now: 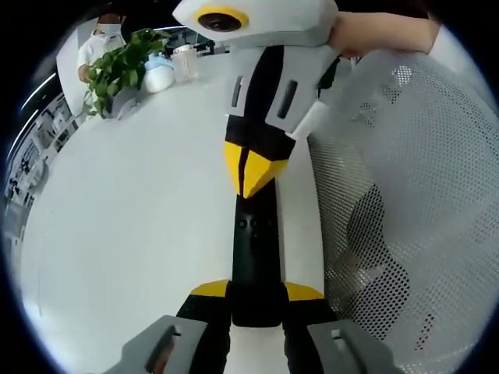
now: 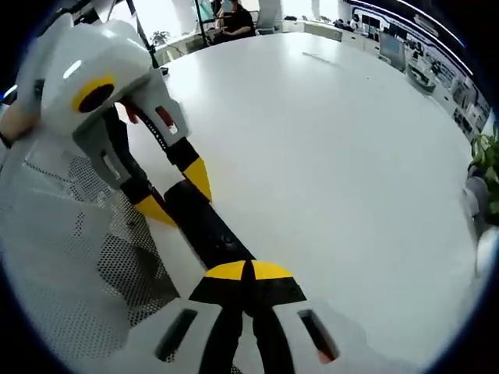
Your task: Press the specified remote control buttons in sequence, fully releasing each button before pressing the next.
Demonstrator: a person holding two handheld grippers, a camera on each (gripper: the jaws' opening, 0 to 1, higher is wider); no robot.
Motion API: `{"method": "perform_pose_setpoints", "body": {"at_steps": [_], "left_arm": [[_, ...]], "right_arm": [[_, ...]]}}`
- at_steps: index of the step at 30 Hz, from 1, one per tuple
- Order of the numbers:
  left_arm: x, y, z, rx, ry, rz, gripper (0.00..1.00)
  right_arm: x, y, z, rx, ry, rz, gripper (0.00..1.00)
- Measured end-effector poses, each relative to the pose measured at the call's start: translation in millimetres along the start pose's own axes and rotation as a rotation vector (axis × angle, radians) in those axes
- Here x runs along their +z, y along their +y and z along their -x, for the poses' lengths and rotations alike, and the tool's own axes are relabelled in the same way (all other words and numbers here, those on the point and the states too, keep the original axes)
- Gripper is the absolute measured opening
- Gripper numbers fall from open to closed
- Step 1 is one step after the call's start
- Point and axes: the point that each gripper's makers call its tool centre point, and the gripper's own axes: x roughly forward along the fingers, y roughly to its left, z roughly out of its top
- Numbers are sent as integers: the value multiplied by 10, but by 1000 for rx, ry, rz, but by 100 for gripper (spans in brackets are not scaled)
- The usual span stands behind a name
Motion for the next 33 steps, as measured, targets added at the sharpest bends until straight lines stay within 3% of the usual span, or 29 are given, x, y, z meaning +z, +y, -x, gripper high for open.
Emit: {"method": "perform_pose_setpoints", "body": {"at_steps": [25,33], "left_arm": [[1,3,2,3,7,10,24],[0,1,3,2,13,11,24]], "right_arm": [[-13,117,3,13,35,110,0],[-14,114,3,21,30,95,0]]}}
